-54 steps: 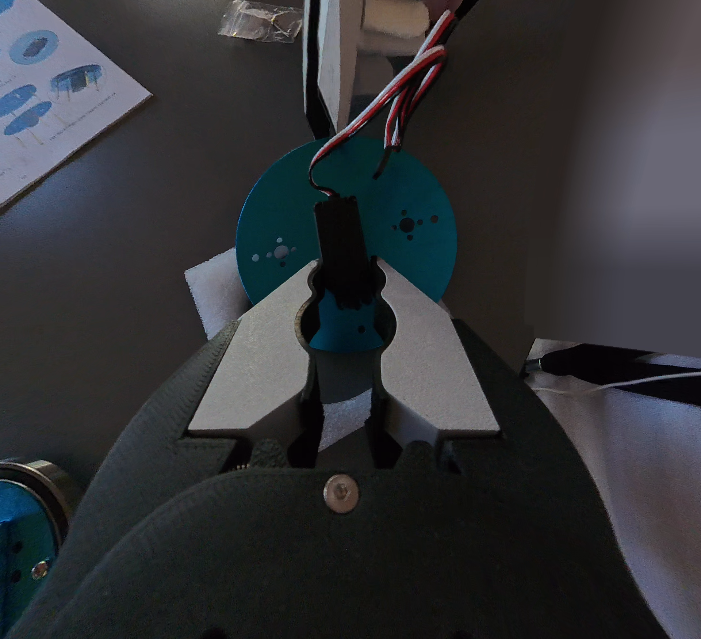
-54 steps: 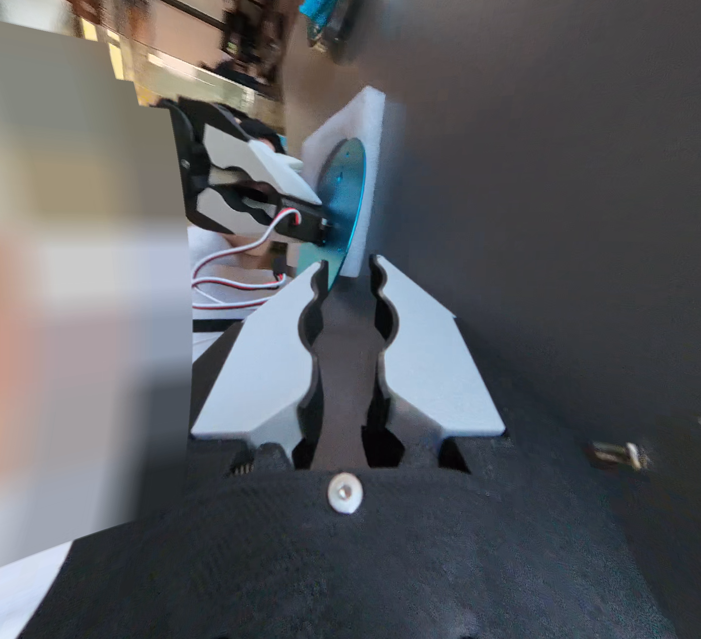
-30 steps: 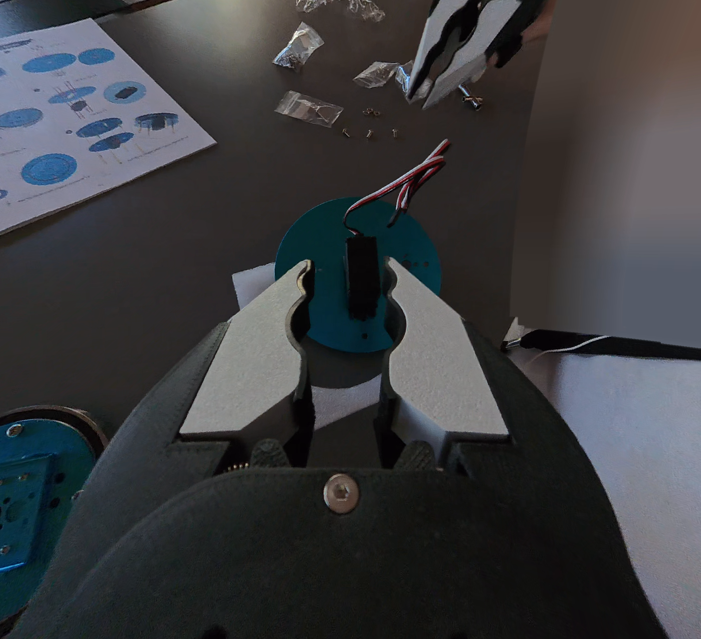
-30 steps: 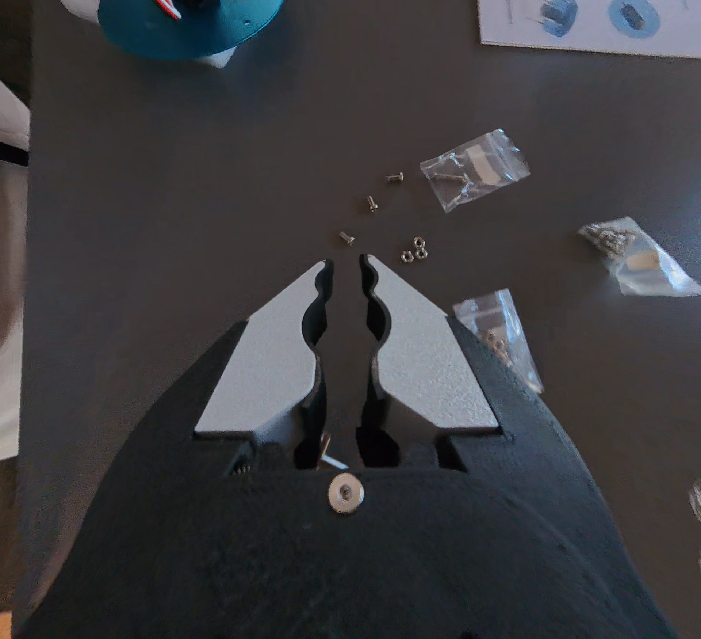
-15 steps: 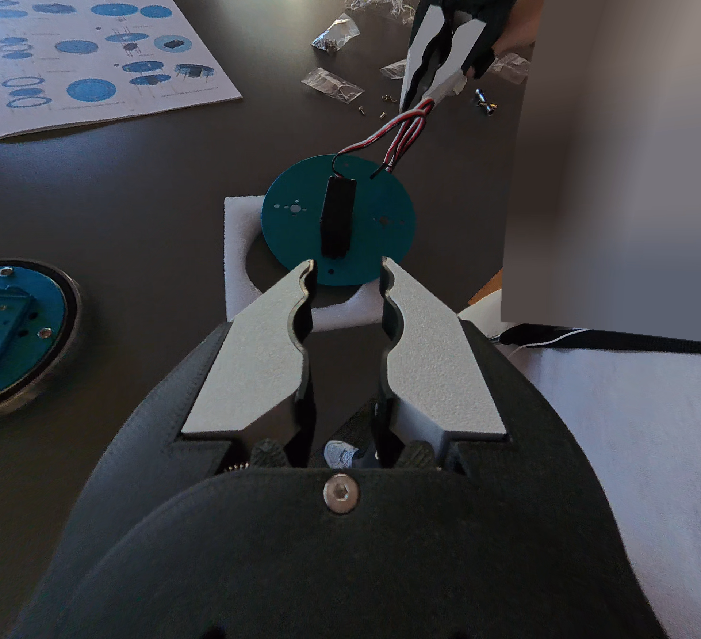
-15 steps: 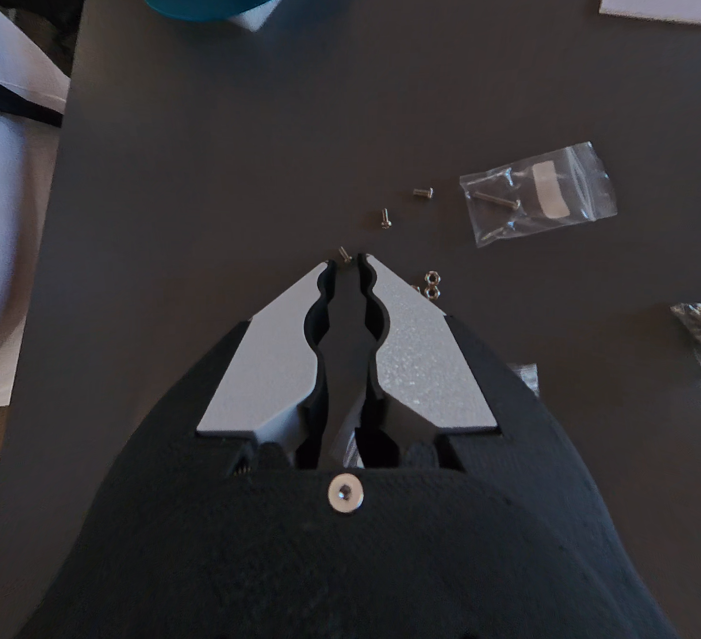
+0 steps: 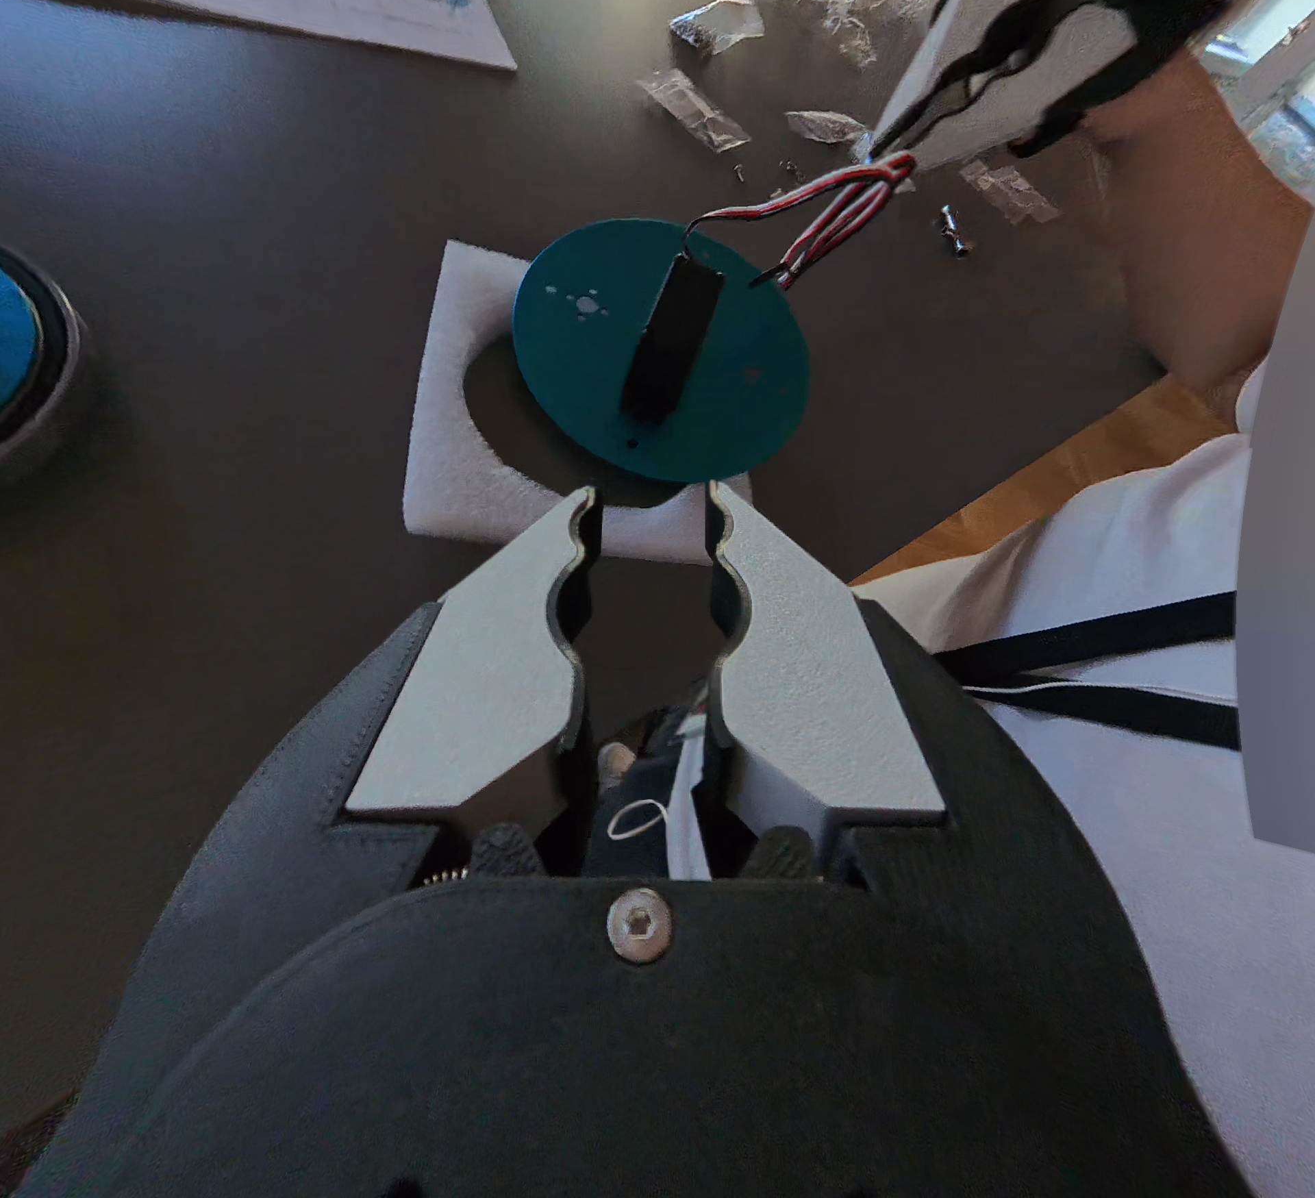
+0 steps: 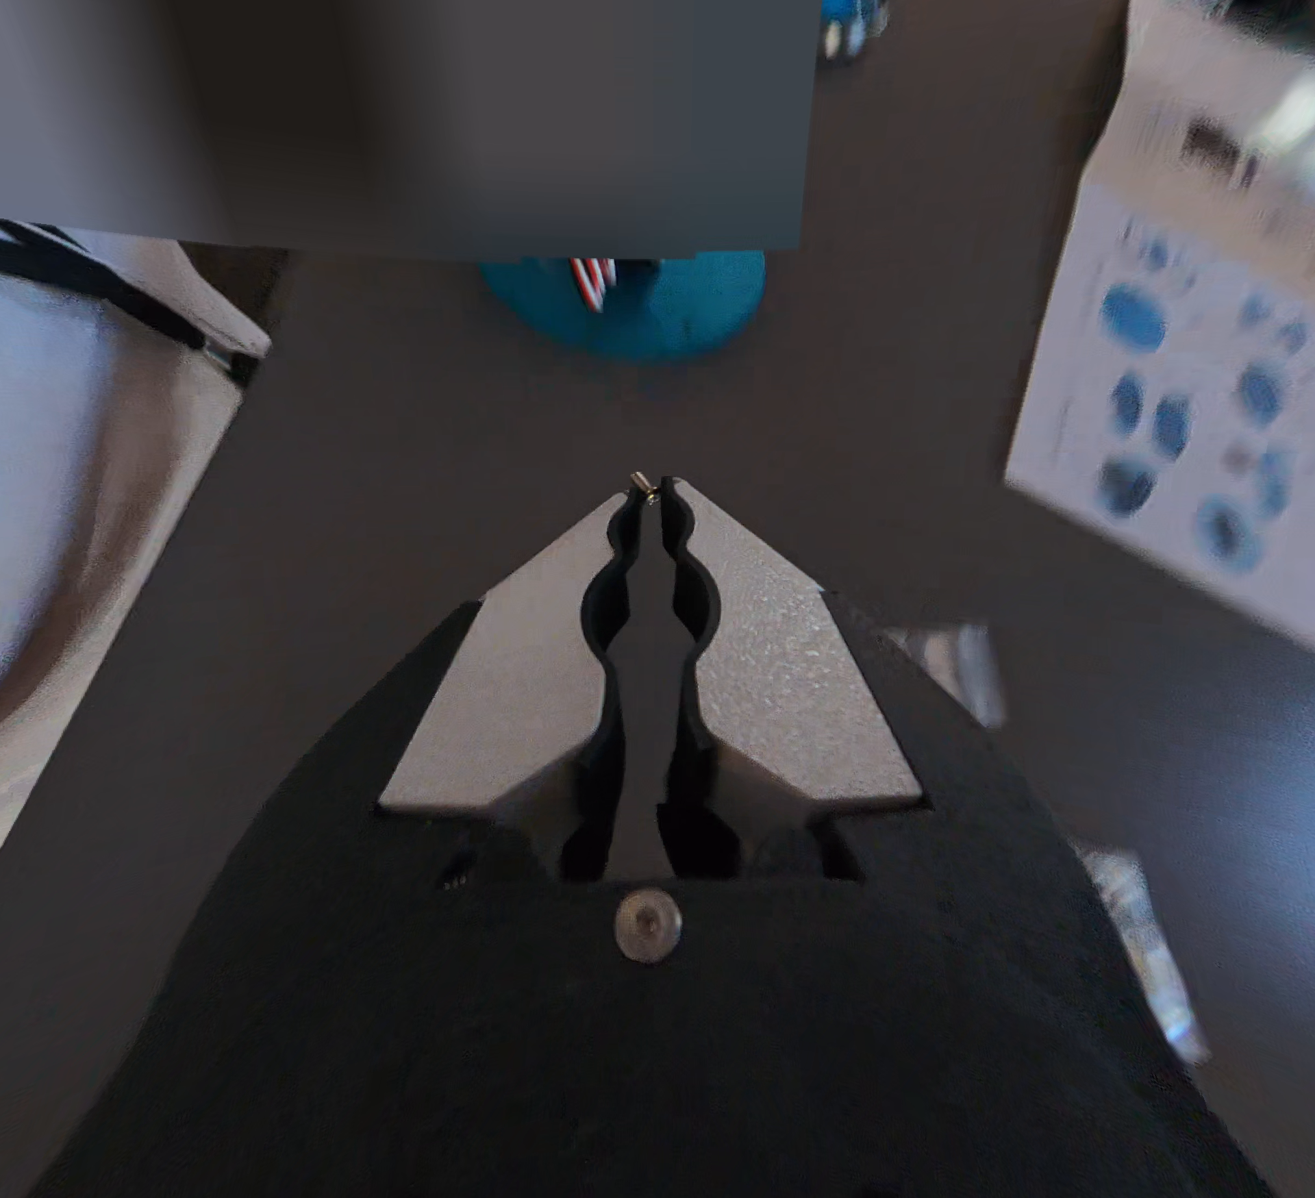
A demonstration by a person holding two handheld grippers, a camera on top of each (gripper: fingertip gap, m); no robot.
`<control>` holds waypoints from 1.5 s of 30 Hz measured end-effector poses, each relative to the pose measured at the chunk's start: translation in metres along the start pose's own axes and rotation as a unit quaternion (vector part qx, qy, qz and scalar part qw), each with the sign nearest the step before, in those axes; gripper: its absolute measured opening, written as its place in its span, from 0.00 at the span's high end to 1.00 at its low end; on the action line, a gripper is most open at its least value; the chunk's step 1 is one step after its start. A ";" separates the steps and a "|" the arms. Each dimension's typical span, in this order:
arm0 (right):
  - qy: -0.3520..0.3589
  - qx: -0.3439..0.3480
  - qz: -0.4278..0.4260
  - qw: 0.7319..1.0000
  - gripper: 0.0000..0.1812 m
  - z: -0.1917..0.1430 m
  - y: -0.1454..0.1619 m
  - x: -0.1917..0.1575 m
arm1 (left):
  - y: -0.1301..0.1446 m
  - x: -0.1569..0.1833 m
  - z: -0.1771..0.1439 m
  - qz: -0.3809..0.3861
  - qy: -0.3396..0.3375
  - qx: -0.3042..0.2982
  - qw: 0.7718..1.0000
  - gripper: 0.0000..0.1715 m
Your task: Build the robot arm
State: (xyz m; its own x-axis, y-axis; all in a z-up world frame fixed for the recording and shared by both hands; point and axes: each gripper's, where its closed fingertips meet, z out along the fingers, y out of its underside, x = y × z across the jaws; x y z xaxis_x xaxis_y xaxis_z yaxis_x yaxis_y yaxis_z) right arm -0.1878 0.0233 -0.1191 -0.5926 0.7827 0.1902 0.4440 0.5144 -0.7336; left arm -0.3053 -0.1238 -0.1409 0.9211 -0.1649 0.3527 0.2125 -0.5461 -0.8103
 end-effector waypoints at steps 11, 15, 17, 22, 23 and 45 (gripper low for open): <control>-0.020 0.001 -0.160 0.987 0.98 0.063 -0.124 -0.020 | 0.000 -0.010 0.024 -0.162 0.131 -0.106 0.972 0.93; -0.059 -0.036 -0.257 0.964 0.98 0.090 -0.120 -0.026 | -0.007 -0.012 0.019 -0.187 0.167 -0.108 0.962 0.95; -0.078 -0.068 -0.304 0.947 0.98 0.102 -0.112 -0.026 | -0.007 -0.014 0.019 -0.178 0.166 -0.107 0.964 0.94; -0.101 -0.135 -0.387 0.907 0.98 0.118 -0.105 -0.029 | -0.007 -0.026 0.021 -0.150 0.133 -0.090 0.976 0.89; -0.096 -0.149 -0.411 0.894 0.98 0.119 -0.104 -0.030 | -0.009 -0.024 0.021 -0.152 0.139 -0.086 0.975 0.90; -0.034 0.142 0.228 0.963 0.98 0.016 -0.032 -0.009 | -0.031 -0.006 -0.009 0.175 -0.004 0.160 0.971 0.78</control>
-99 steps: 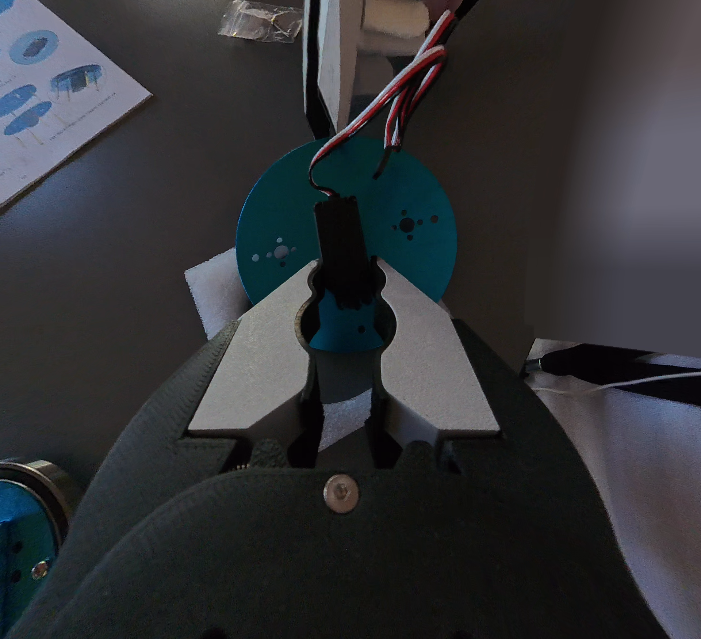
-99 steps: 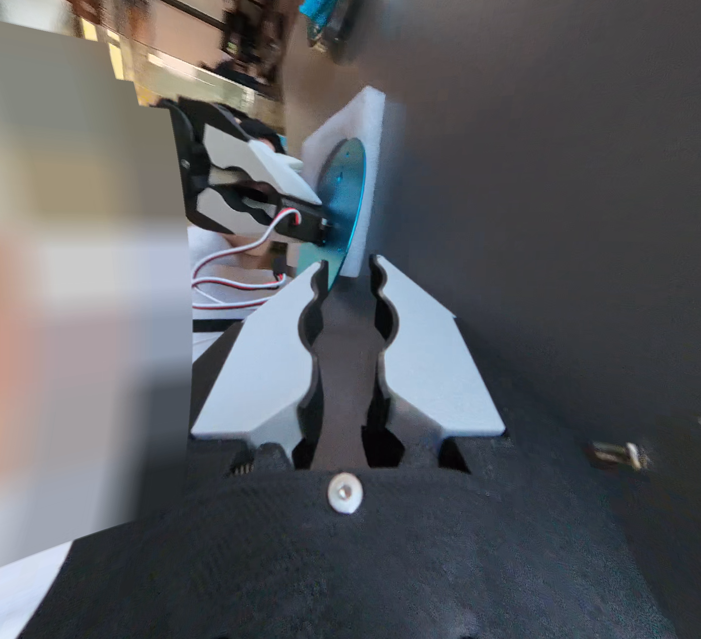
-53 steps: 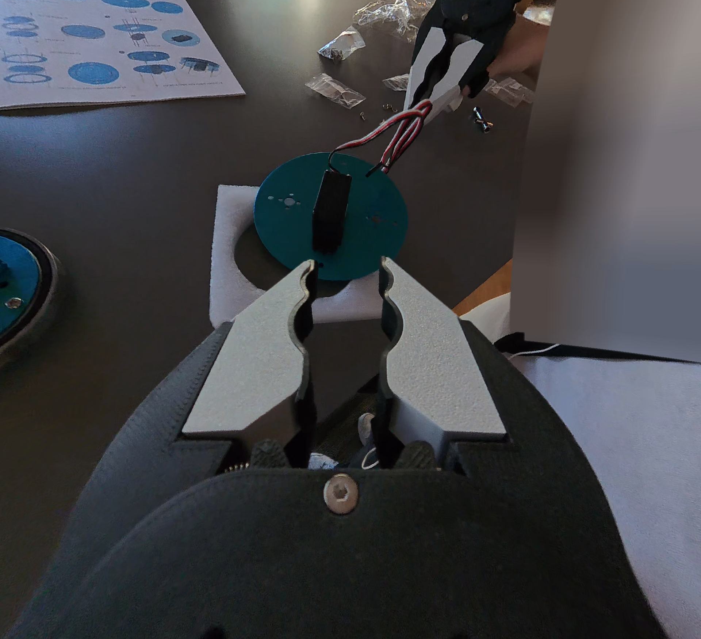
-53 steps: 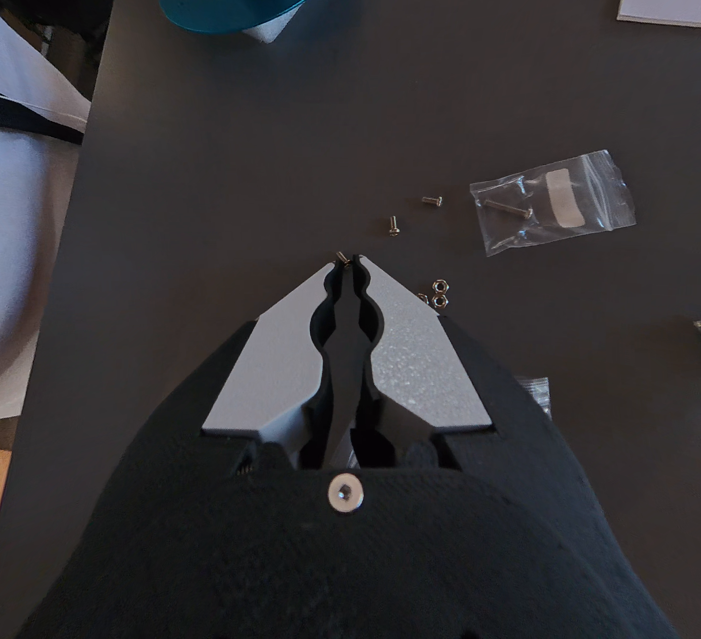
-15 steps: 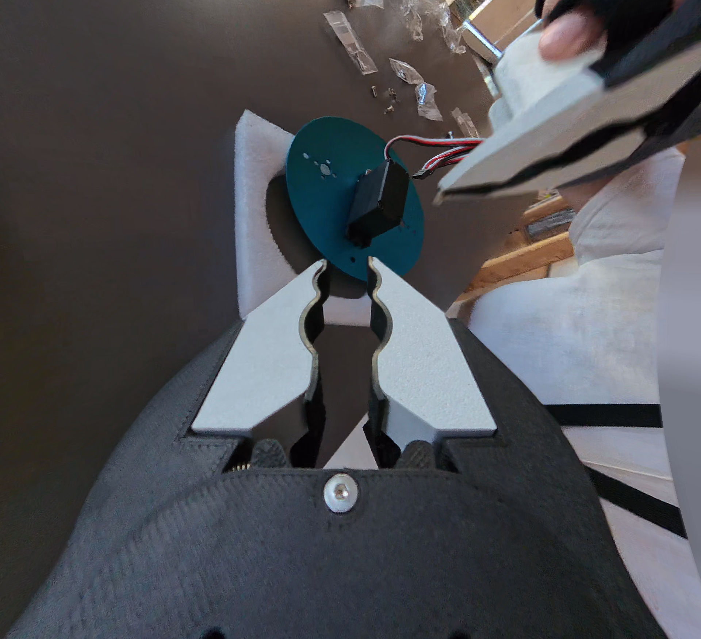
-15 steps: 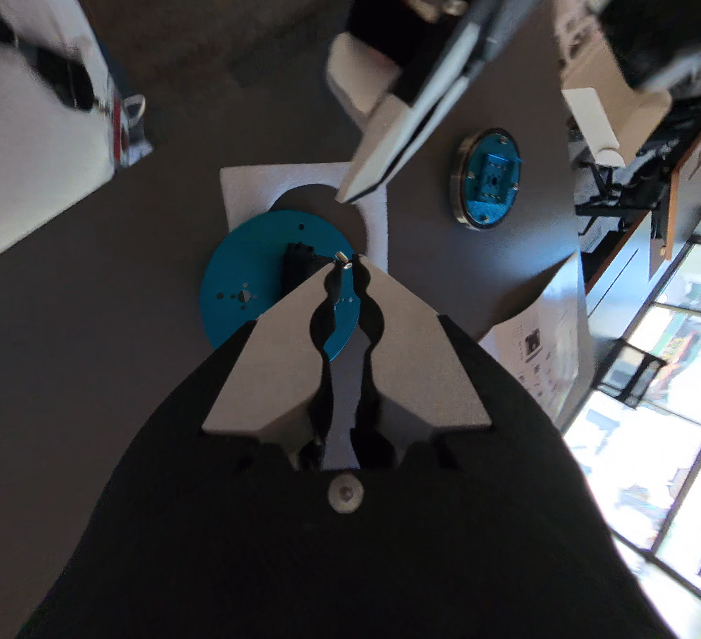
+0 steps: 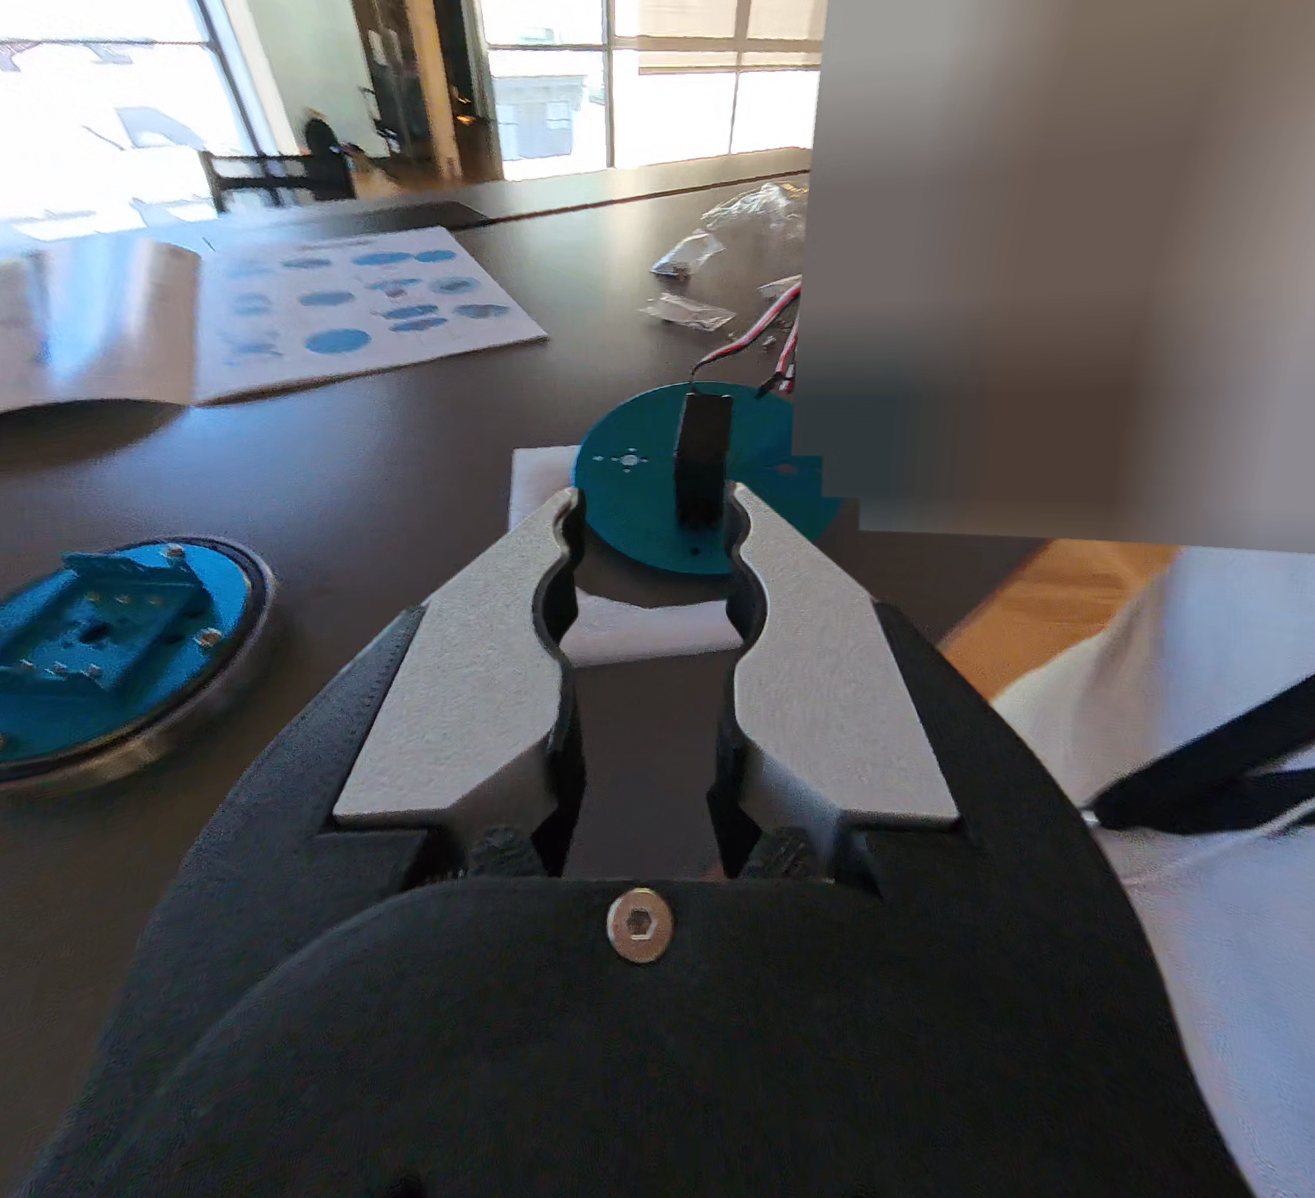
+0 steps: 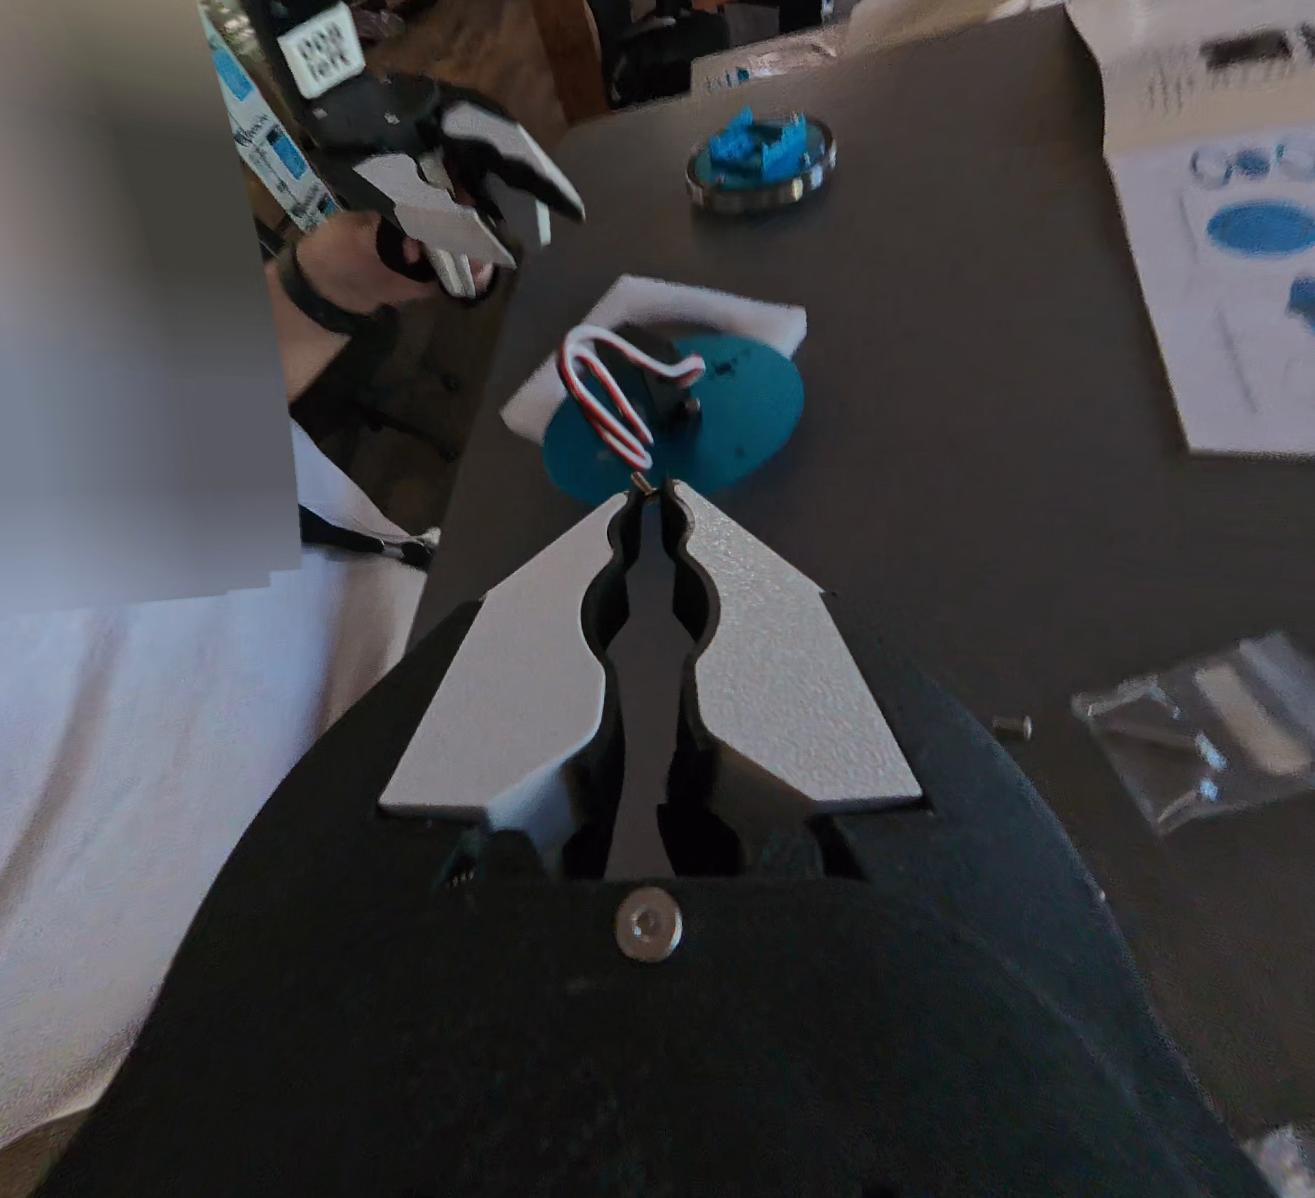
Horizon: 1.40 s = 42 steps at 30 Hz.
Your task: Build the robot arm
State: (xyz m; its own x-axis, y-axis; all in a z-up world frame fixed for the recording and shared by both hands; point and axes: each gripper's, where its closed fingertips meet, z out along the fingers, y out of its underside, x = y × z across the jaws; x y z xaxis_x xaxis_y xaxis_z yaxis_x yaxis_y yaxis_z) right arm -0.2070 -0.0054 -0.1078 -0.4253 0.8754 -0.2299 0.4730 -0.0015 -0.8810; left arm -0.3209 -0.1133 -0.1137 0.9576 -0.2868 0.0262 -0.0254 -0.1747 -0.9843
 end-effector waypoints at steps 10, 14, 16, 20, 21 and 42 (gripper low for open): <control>0.085 -0.115 0.052 0.988 0.97 0.007 0.070 0.032 | 0.020 0.016 0.034 0.077 0.083 -0.189 0.976 0.58; 0.086 -0.120 0.045 0.988 0.97 0.006 0.073 0.036 | 0.023 0.014 0.036 0.139 0.035 -0.199 0.970 0.60; 0.095 -0.124 0.031 0.987 0.97 0.004 0.073 0.038 | 0.020 0.020 0.037 0.165 0.019 -0.189 0.968 0.61; 0.116 -0.128 0.009 0.985 0.97 0.001 0.073 0.042 | 0.010 0.041 0.040 0.245 -0.005 -0.165 0.955 0.61; 0.117 -0.125 0.010 0.985 0.97 0.001 0.073 0.042 | 0.011 0.043 0.041 0.273 -0.017 -0.167 0.947 0.61; 0.182 -0.094 -0.044 0.978 0.97 -0.015 0.059 0.066 | -0.109 -0.061 0.052 0.109 -0.054 0.126 0.985 0.49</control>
State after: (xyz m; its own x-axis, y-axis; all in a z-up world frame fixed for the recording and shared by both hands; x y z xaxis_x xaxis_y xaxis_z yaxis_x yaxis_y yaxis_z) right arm -0.1957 0.0591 -0.1687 -0.1841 0.9823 0.0353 0.5949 0.1399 -0.7915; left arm -0.3610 -0.0276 -0.0175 0.9625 -0.1876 -0.1958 -0.1746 0.1238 -0.9768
